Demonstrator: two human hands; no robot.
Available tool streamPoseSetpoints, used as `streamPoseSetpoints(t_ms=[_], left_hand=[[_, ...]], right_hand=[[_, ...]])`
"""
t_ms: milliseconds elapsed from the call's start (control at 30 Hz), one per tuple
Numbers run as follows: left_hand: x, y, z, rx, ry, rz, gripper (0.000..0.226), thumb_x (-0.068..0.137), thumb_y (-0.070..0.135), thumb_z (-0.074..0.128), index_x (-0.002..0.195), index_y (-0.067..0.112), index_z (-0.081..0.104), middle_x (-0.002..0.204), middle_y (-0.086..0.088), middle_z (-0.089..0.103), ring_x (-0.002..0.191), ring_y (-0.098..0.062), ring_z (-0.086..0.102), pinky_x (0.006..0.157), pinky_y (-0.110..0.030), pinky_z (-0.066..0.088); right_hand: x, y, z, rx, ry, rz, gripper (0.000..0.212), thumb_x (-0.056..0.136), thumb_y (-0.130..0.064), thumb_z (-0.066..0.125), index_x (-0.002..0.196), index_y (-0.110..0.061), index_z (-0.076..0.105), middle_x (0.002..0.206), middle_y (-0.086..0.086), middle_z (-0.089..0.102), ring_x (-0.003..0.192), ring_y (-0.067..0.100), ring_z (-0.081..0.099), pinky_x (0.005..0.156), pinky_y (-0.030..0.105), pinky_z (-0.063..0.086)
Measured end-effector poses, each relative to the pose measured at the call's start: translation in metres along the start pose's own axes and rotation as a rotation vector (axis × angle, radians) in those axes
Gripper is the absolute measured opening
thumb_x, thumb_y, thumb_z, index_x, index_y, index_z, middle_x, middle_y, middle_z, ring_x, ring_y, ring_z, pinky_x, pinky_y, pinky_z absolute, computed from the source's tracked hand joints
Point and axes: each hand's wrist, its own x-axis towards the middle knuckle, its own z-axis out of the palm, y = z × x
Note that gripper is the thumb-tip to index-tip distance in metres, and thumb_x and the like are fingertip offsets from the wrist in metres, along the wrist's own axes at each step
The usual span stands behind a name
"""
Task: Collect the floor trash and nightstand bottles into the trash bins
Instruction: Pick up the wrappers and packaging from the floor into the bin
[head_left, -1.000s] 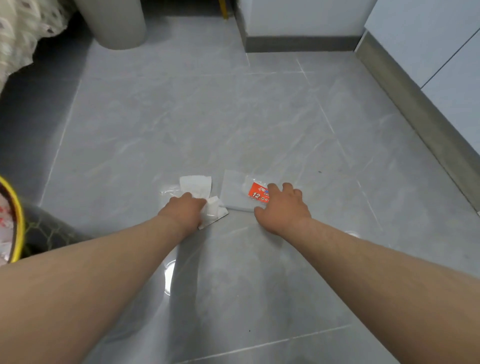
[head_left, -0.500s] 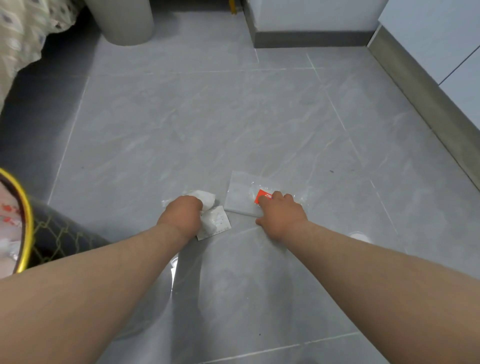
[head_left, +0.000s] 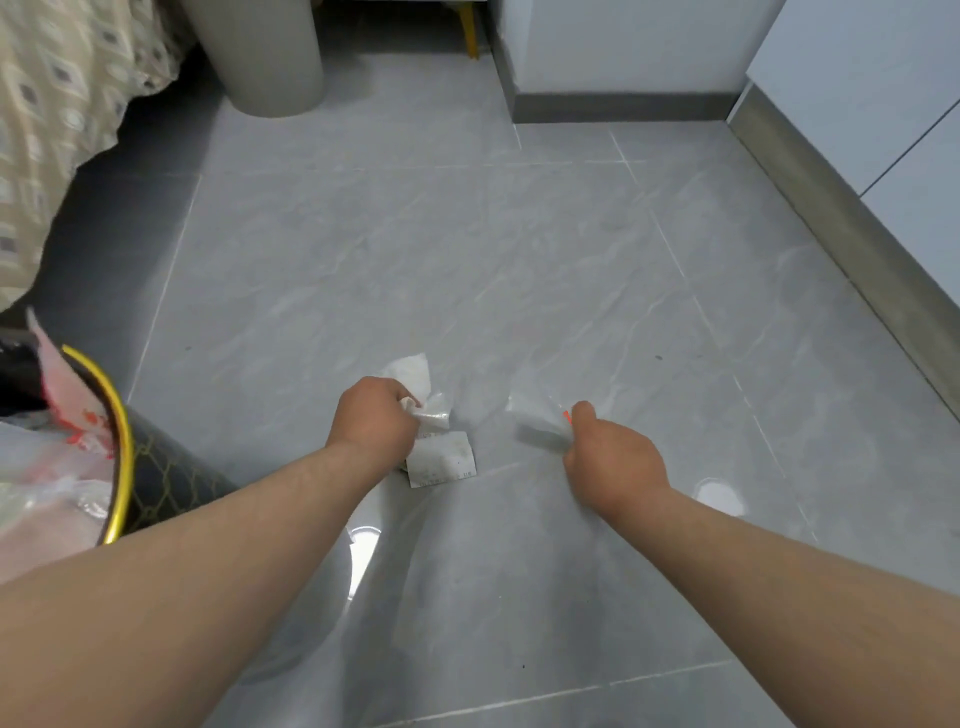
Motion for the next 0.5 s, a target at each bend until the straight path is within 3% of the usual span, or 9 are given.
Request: streamPoseSetpoints(t_ms=[100, 200, 300, 367, 433, 500], left_hand=[[-0.012, 0.026, -0.034, -0.145, 0.033, 0.007, 0.020, 0.082, 0.002, 0.056, 0.076, 0.018, 0.068, 0.089, -0.011, 0.068, 0.080, -0.032, 0.068, 0.067, -0.037, 0.058], [-0.036, 0.057, -0.089, -0.244, 0.066, 0.061, 0.022, 0.082, -0.001, 0.055, 0.076, 0.016, 0.067, 0.084, -0.015, 0.067, 0.076, -0.033, 0.070, 0.062, -0.033, 0.055], [-0.072, 0.075, -0.154, -0.279, 0.097, 0.126, 0.025, 0.081, -0.003, 0.055, 0.081, 0.019, 0.068, 0.087, -0.014, 0.069, 0.071, -0.029, 0.072, 0.074, -0.039, 0.059], [-0.103, 0.070, -0.195, -0.245, 0.111, 0.163, 0.029, 0.081, -0.001, 0.054, 0.081, 0.024, 0.069, 0.085, -0.010, 0.069, 0.067, -0.025, 0.072, 0.078, -0.045, 0.059], [-0.133, 0.050, -0.232, -0.162, 0.127, 0.172, 0.031, 0.083, 0.001, 0.052, 0.087, 0.027, 0.070, 0.086, -0.009, 0.070, 0.064, -0.019, 0.073, 0.072, -0.049, 0.059], [-0.162, 0.019, -0.258, -0.058, 0.166, 0.171, 0.032, 0.084, 0.003, 0.052, 0.096, 0.027, 0.070, 0.089, -0.006, 0.071, 0.065, -0.015, 0.072, 0.068, -0.040, 0.059]], right_hand=[[-0.012, 0.001, -0.032, 0.103, 0.037, 0.113, 0.007, 0.088, -0.011, 0.038, 0.091, -0.013, 0.032, 0.062, 0.001, 0.043, 0.051, 0.019, 0.040, 0.044, 0.032, 0.026], [-0.023, -0.008, -0.076, 0.212, 0.071, 0.098, 0.006, 0.088, -0.009, 0.038, 0.084, -0.012, 0.035, 0.062, 0.003, 0.044, 0.051, 0.020, 0.039, 0.044, 0.031, 0.023], [-0.040, -0.033, -0.128, 0.298, 0.115, 0.007, 0.007, 0.088, -0.013, 0.041, 0.082, -0.012, 0.038, 0.066, 0.004, 0.050, 0.058, 0.024, 0.044, 0.046, 0.032, 0.027], [-0.056, -0.057, -0.156, 0.352, 0.147, -0.033, 0.005, 0.087, -0.014, 0.042, 0.082, -0.012, 0.041, 0.071, 0.006, 0.054, 0.060, 0.025, 0.047, 0.051, 0.034, 0.035], [-0.074, -0.084, -0.175, 0.427, 0.152, -0.057, 0.005, 0.085, -0.014, 0.042, 0.080, -0.015, 0.041, 0.071, 0.005, 0.054, 0.057, 0.025, 0.049, 0.052, 0.034, 0.041], [-0.093, -0.112, -0.182, 0.484, 0.136, -0.084, 0.007, 0.082, -0.014, 0.042, 0.076, -0.017, 0.039, 0.069, 0.004, 0.054, 0.053, 0.025, 0.049, 0.051, 0.035, 0.043]])
